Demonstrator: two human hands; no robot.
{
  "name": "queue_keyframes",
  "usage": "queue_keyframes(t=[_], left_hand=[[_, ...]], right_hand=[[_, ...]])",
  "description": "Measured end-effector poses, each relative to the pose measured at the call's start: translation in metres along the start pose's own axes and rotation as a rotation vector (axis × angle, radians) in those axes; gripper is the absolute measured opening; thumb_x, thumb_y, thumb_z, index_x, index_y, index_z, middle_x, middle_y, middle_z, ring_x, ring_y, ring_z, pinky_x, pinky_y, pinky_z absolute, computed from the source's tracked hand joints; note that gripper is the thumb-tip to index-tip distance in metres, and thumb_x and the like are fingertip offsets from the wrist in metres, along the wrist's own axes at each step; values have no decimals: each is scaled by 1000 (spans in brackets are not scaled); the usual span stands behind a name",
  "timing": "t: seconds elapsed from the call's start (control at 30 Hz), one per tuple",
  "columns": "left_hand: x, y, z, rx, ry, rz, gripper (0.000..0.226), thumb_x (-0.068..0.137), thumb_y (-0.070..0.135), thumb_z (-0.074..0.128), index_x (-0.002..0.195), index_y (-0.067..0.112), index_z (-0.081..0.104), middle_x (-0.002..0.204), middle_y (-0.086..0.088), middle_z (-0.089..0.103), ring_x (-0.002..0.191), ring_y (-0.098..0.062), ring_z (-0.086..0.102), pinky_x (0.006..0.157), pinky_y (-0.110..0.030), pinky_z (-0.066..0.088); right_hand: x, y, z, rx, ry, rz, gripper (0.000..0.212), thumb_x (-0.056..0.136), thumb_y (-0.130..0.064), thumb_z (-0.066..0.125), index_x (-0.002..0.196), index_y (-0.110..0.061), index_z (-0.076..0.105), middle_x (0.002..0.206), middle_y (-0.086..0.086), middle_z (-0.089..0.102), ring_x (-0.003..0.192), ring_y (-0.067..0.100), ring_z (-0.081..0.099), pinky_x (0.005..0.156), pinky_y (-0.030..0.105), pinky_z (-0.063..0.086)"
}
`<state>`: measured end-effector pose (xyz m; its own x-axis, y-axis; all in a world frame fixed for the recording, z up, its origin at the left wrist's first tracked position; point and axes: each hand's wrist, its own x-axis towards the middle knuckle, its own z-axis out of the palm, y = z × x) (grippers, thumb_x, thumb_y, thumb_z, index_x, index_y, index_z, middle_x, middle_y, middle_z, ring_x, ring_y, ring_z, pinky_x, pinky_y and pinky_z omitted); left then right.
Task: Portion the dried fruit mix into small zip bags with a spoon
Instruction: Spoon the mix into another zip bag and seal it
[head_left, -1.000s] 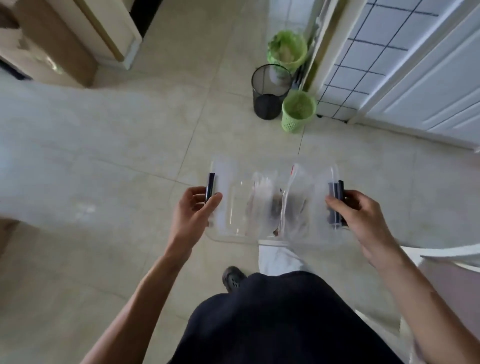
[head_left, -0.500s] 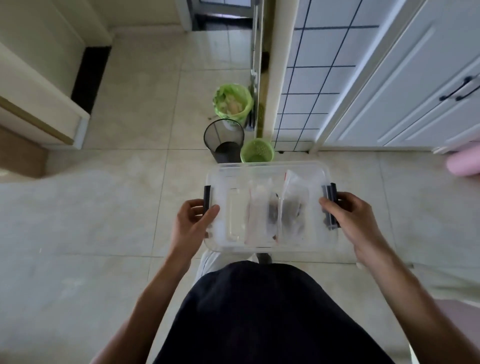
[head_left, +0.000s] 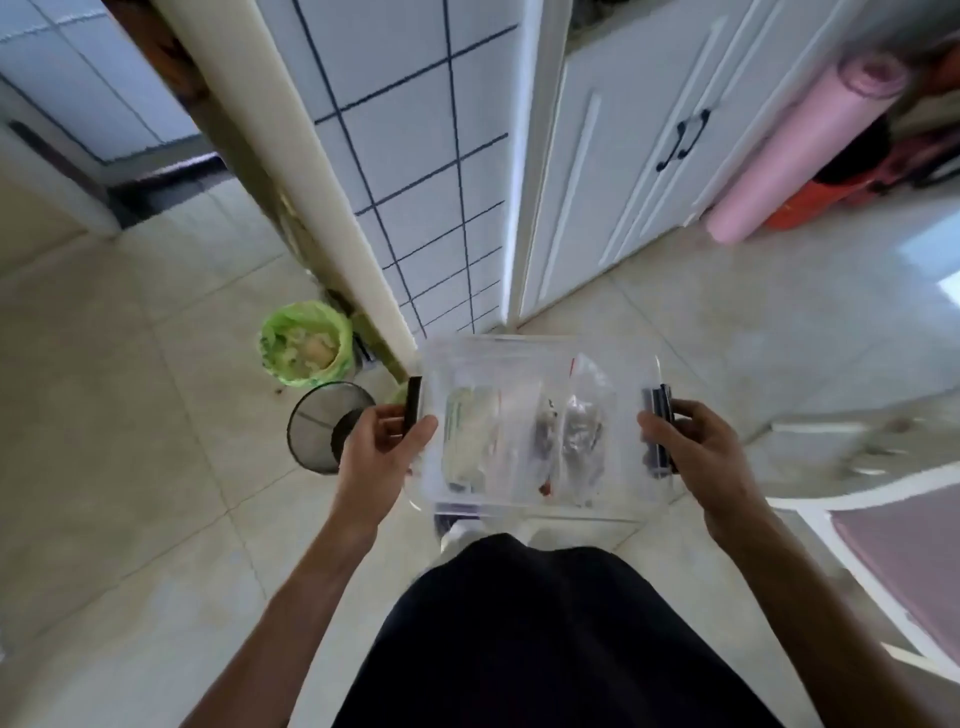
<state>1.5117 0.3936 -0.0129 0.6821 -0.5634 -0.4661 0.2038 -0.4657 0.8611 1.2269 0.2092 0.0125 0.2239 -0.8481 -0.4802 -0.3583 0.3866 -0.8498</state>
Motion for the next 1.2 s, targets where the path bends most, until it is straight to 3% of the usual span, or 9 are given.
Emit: queue_keyframes(t=[0.1,0.3,0.43,0.6,0.73,0.83,1.07,1.2], left_hand=[[52,43,18,97,-156,50,59,65,61,84,109,24,68,92,9,77,78,-5,71,61,-20,55],[119,104,99,240,-426,122,38,86,43,82,115,24,67,102,1,77,90,-13,74,75,-25,57],[145,138,180,300,-548,173,38,85,41,81,113,21,66,99,-4,75,85,-14,70,70,-25,55],[164,172,292,325,-602,190,35,86,39,83,113,22,68,98,-7,77,84,-15,70,73,-31,56],[172,200,382,342,-629,212,37,86,42,83,115,23,68,99,-5,77,83,-11,71,68,-26,57],[177,219,440,347,-657,219,37,87,41,82,116,23,68,100,-5,77,81,-8,71,67,-23,55],[196,258,563,382,-723,234,44,87,45,81,121,21,67,108,-8,76,92,-14,72,72,-26,56],[219,279,638,404,-758,240,43,87,46,81,121,23,67,110,-6,75,96,-18,71,80,-36,58]], right_hand=[[4,-7,-2,82,122,29,18,93,-30,76,108,-31,65,86,-3,78,71,10,74,61,24,55],[17,-7,-31,242,369,75,19,92,-27,77,108,-29,67,88,1,78,77,15,74,63,26,56],[47,-2,-73,304,485,93,30,92,-28,76,120,-20,67,95,4,77,85,22,74,64,26,55],[101,-5,-151,360,568,90,26,91,-28,78,115,-20,71,90,2,78,85,21,75,59,22,57],[142,-19,-222,379,587,89,18,91,-30,77,107,-28,70,92,3,78,85,20,74,62,25,56],[169,-30,-271,378,603,89,25,91,-29,78,114,-22,69,94,5,77,84,21,73,67,30,55],[231,-36,-355,431,680,102,26,92,-33,76,115,-24,69,87,-8,78,72,5,74,55,15,54],[278,-36,-391,457,742,131,32,93,-31,76,121,-15,68,90,0,75,75,11,72,56,18,53]])
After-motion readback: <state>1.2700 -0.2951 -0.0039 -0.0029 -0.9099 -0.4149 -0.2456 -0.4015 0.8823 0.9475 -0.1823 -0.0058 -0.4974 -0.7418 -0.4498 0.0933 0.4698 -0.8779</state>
